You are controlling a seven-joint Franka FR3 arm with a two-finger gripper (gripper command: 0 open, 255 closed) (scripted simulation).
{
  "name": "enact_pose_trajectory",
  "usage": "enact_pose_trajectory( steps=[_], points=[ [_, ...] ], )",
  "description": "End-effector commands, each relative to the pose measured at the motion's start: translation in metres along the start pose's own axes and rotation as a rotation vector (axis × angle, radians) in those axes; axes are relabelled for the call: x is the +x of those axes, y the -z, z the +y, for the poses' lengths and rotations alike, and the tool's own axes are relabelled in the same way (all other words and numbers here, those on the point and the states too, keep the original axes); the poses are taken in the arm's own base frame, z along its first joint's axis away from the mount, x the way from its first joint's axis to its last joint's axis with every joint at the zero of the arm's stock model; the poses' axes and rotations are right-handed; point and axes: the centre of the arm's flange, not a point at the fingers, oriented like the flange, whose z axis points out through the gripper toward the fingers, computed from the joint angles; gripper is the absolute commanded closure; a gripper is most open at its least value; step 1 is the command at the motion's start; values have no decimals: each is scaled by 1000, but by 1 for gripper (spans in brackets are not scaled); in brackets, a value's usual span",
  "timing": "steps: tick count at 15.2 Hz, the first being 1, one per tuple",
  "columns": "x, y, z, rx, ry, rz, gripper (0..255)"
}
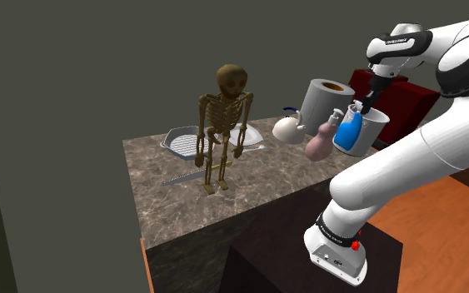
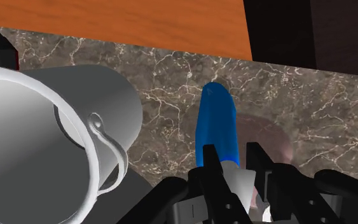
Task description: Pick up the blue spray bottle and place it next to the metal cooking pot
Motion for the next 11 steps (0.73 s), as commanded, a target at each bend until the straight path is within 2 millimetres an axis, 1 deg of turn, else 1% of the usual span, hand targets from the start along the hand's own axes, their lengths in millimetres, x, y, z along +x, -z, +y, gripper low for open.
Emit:
enact_pose_trajectory(
  steps=[1, 11],
  points=[
    [0, -11, -1, 2, 1, -1, 255],
    [1, -63, -4, 2, 1, -1, 255]
  ],
)
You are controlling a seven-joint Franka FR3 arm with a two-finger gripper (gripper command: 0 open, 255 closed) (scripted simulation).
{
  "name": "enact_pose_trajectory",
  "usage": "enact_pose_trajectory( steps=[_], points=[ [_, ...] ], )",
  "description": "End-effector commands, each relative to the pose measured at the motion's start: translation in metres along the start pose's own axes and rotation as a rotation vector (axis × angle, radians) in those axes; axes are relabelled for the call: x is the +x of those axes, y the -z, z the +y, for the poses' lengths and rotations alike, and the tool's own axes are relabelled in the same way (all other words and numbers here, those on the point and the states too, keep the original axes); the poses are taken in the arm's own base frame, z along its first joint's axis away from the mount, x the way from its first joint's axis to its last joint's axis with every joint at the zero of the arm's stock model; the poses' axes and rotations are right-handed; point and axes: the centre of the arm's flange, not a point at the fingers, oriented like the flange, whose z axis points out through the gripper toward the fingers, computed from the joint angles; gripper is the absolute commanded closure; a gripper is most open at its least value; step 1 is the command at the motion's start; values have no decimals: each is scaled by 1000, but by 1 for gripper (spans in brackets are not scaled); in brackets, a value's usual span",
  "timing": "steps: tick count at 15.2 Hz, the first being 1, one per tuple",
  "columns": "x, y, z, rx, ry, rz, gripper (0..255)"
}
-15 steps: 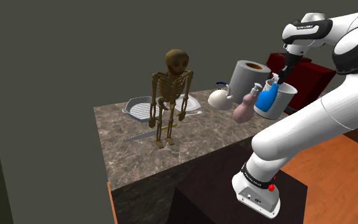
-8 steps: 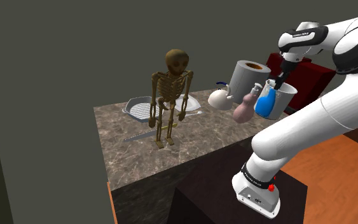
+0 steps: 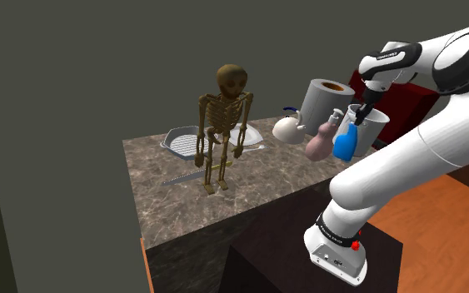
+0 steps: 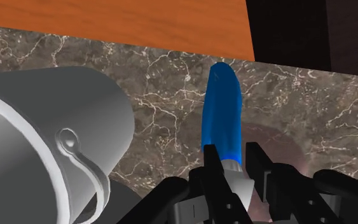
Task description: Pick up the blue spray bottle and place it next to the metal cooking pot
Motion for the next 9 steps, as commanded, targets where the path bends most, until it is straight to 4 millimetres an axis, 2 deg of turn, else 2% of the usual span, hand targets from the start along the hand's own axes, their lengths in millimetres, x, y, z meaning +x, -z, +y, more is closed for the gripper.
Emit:
enact_pose_trajectory(
  steps=[1, 6, 9],
  points=[
    [0, -11, 0, 0, 0, 0, 255],
    [0, -36, -2, 0, 0, 0, 255],
    [0, -36, -2, 0, 0, 0, 255]
  ],
)
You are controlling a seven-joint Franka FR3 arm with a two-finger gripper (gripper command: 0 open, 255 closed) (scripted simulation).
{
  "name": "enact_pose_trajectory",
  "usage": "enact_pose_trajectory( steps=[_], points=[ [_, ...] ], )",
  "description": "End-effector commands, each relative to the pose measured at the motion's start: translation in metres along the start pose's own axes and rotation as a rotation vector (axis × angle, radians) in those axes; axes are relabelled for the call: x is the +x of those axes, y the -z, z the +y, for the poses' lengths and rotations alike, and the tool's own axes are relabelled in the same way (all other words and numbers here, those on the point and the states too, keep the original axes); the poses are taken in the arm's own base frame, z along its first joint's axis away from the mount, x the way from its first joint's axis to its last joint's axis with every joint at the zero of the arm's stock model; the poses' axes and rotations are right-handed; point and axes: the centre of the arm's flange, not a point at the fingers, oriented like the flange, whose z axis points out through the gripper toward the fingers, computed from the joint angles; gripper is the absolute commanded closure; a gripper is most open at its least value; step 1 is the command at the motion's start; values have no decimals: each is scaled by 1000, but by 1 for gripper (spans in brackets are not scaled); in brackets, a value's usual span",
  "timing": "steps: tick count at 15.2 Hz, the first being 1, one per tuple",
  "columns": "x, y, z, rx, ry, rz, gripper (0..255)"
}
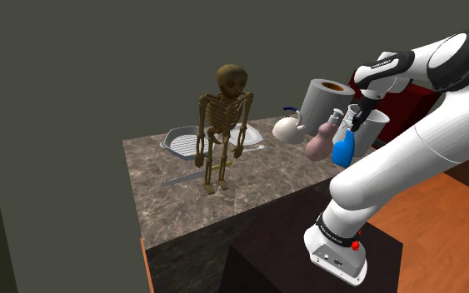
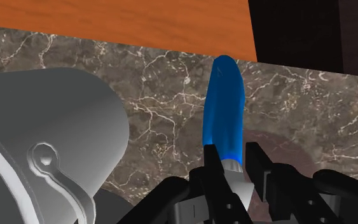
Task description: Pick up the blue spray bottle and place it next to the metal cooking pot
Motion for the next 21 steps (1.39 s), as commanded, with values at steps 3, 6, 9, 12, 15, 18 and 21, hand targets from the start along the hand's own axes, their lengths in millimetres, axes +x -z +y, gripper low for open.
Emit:
enact_pose_trajectory(
  steps=[3, 6, 9, 12, 15, 18, 21],
  points=[
    [0, -1, 0, 0, 0, 0, 255],
    [0, -1, 0, 0, 0, 0, 0],
    [0, -1, 0, 0, 0, 0, 0],
    [0, 26, 0, 0, 0, 0, 0],
    [0, 49, 0, 0, 0, 0, 0],
    [0, 49, 0, 0, 0, 0, 0],
    [0, 49, 0, 0, 0, 0, 0]
  ],
)
